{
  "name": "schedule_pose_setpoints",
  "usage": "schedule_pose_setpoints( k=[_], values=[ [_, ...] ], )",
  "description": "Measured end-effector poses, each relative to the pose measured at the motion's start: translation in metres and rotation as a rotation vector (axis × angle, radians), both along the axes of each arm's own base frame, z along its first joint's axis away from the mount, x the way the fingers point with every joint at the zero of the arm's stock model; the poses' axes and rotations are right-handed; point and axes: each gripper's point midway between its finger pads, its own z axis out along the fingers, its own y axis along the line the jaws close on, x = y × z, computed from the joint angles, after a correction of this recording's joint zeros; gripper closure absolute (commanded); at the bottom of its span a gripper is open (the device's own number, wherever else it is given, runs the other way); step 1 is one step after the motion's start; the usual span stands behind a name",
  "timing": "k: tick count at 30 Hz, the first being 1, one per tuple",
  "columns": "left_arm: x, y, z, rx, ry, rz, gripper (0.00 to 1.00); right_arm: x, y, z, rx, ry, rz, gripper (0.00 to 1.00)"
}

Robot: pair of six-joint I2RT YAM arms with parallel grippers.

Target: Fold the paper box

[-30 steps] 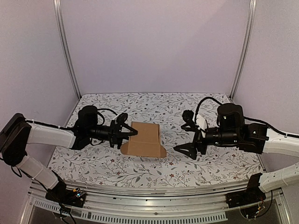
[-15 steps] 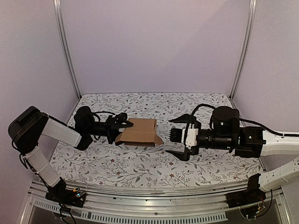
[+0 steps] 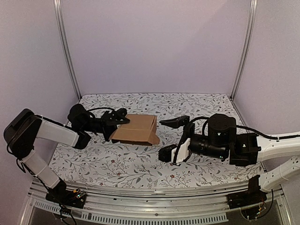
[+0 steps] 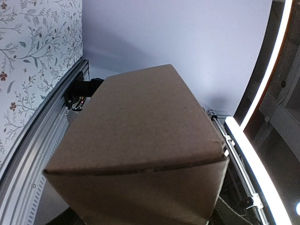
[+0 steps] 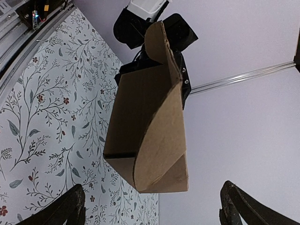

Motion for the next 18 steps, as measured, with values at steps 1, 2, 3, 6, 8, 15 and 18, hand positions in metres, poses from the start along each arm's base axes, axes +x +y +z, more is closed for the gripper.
schedule_pose_setpoints(
  k=[1, 2, 3, 6, 8, 15, 18],
  values=[
    [-0.002, 0.001, 0.006, -0.009, -0.019, -0.005, 1.00, -0.001, 0.001, 0.002, -0.001, -0.020, 0.002, 0.01],
    [-0.004, 0.002, 0.013, -0.019, -0.038, -0.008, 1.00, -0.002, 0.001, 0.004, 0.000, -0.031, 0.005, 0.01],
    [-0.007, 0.003, 0.019, -0.029, -0.058, -0.011, 1.00, -0.003, 0.002, 0.006, 0.002, -0.047, 0.011, 0.01],
    [-0.014, 0.004, 0.035, -0.054, -0.110, -0.029, 1.00, -0.010, 0.006, 0.013, 0.014, -0.092, 0.030, 0.01],
    [-0.020, 0.003, 0.043, -0.066, -0.137, -0.047, 1.00, -0.013, 0.008, 0.018, 0.025, -0.118, 0.041, 0.01],
    [-0.040, -0.001, 0.058, -0.088, -0.191, -0.112, 1.00, -0.021, 0.016, 0.041, 0.074, -0.249, 0.071, 0.01],
    [-0.043, -0.002, 0.059, -0.087, -0.195, -0.126, 1.00, -0.021, 0.021, 0.038, 0.056, -0.295, 0.077, 0.01]
  ],
)
